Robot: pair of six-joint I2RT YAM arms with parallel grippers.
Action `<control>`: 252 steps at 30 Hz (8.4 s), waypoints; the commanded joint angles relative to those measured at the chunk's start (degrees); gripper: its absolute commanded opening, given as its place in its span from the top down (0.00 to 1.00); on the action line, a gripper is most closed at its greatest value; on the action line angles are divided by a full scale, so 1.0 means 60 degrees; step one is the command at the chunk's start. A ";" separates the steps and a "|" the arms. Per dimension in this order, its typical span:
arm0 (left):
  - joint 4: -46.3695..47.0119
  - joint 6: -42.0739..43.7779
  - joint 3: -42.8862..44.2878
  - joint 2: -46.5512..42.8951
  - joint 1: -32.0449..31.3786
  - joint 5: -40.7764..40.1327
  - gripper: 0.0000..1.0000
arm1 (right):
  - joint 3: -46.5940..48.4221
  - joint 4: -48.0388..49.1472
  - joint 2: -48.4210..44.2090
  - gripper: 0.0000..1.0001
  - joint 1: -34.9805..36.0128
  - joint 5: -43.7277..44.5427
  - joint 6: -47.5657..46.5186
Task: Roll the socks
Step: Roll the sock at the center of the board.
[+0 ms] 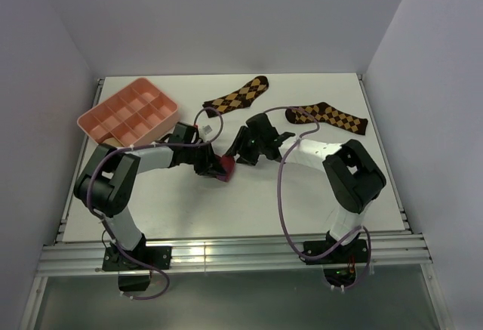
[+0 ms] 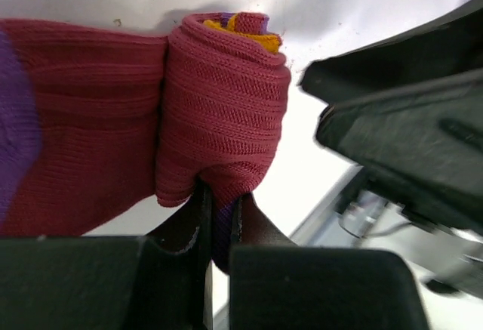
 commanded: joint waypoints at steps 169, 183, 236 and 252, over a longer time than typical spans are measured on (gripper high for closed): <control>-0.0642 0.2438 0.0226 -0.0718 -0.5665 -1.2745 0.47 | 0.2541 -0.3490 0.2588 1.00 0.0158 -0.1465 -0.0105; -0.0510 0.1776 0.0019 0.0440 -0.5459 -1.2496 0.50 | 0.2423 -0.3401 0.2558 1.00 0.0158 -0.1656 -0.0149; 0.0004 -0.1300 -0.1417 -0.0057 0.1337 0.0116 0.99 | -0.0008 0.1857 0.1268 0.43 0.0715 0.0424 0.0730; -0.0232 -0.1168 -0.1475 -0.0130 0.1953 0.0234 0.99 | 0.0211 0.1242 0.1312 0.34 0.0744 0.0630 0.1140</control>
